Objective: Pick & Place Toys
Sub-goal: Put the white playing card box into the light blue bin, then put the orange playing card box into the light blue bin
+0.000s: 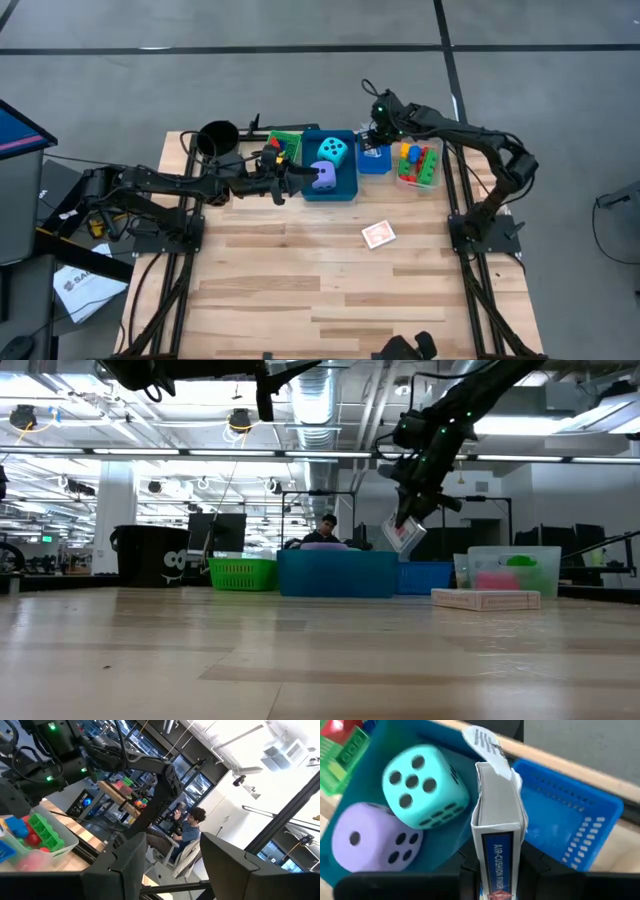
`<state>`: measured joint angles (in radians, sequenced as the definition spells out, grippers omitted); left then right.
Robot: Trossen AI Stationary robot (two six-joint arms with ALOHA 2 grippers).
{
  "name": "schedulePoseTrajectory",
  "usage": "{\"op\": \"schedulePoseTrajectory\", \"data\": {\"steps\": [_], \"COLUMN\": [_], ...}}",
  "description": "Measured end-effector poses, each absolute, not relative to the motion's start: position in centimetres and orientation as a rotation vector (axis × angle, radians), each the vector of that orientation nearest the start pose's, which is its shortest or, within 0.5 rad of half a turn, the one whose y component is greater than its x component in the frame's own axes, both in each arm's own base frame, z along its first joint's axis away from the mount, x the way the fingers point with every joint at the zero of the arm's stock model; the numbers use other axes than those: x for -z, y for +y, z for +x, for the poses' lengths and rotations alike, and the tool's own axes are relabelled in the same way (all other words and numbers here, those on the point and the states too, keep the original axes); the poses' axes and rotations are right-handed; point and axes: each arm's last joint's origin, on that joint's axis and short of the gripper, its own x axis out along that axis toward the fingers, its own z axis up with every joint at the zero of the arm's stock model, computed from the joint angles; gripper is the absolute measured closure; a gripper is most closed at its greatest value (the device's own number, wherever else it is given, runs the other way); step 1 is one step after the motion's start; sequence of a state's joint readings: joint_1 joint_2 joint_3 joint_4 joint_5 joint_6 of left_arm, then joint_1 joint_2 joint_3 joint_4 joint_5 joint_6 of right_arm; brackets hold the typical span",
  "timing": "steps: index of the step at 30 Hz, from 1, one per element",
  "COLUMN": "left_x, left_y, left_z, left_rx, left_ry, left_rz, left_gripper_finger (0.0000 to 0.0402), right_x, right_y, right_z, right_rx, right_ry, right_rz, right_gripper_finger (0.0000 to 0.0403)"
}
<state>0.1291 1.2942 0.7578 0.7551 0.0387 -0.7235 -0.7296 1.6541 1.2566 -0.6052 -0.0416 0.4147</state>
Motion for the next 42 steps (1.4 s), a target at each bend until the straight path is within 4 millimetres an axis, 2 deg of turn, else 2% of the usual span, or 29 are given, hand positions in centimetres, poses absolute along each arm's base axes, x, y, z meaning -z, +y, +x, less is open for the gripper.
{"op": "schedulePoseTrajectory", "data": {"steps": [14, 17, 21, 34, 42], "left_x": [-30.5, -30.5, -30.5, -30.5, -30.5], "left_y": [3.5, 3.5, 3.5, 3.5, 3.5], "left_z": [28.1, 28.1, 28.1, 28.1, 28.1], "left_rx": [-0.008, -0.008, -0.008, -0.008, -0.008], "left_ry": [-0.241, -0.241, -0.241, -0.241, -0.241], "left_rz": [-0.701, -0.701, -0.701, -0.701, -0.702], "left_gripper_finger": [0.0221, 0.0221, 0.0221, 0.0221, 0.0221], "right_x": [-23.9, -23.9, -23.9, -23.9, -23.9], "right_y": [-23.5, -23.6, -23.6, -23.4, -23.4], "right_z": [23.8, 23.6, 23.5, 23.8, 23.8], "right_rx": [0.871, 0.876, 0.858, 0.827, 0.824], "right_ry": [0.897, 0.908, 0.910, 0.902, 0.901], "right_rz": [0.825, 0.836, 0.853, 0.856, 0.858], "right_gripper_finger": [0.0339, 0.0329, 0.0314, 0.0306, 0.0267]}}
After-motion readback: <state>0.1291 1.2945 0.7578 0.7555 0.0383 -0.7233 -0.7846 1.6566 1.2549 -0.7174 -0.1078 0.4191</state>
